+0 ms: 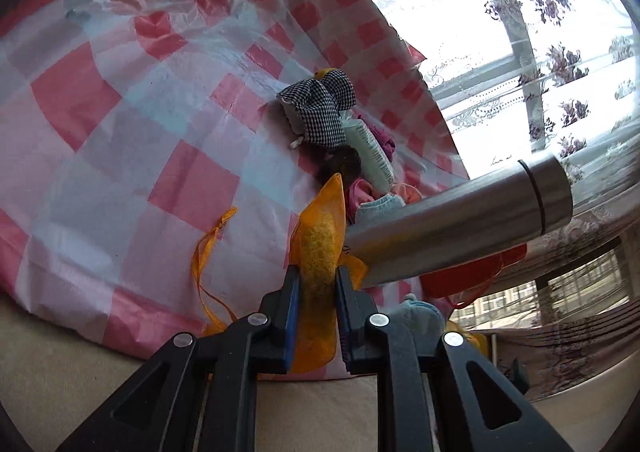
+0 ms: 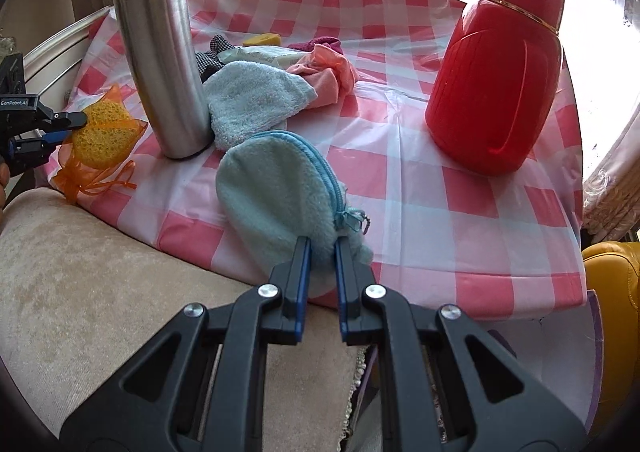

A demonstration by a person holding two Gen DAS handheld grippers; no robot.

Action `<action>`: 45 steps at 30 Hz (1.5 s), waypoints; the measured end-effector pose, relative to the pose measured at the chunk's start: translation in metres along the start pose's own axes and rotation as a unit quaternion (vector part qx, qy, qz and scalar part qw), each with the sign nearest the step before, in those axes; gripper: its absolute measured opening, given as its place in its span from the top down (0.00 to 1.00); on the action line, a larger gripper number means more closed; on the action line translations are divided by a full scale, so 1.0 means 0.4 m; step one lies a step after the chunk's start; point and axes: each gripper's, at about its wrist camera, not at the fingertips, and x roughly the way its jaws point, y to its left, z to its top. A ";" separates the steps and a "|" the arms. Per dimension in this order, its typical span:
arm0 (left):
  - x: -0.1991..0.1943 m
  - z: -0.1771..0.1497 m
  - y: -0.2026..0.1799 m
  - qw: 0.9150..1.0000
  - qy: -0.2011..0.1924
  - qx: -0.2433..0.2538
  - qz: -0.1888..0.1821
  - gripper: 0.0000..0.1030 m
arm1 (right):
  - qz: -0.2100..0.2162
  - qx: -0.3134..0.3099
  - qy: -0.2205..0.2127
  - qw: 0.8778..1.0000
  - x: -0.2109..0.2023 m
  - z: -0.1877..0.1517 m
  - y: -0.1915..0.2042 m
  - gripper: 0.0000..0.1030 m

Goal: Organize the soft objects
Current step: 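Drop blue zip pouch in white box with right tool while left drops orange sponge bag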

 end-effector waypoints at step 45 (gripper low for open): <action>0.269 -0.421 -0.555 0.945 0.249 0.147 -0.151 0.60 | -0.111 0.165 0.012 0.980 -0.280 -0.224 -0.370 0.87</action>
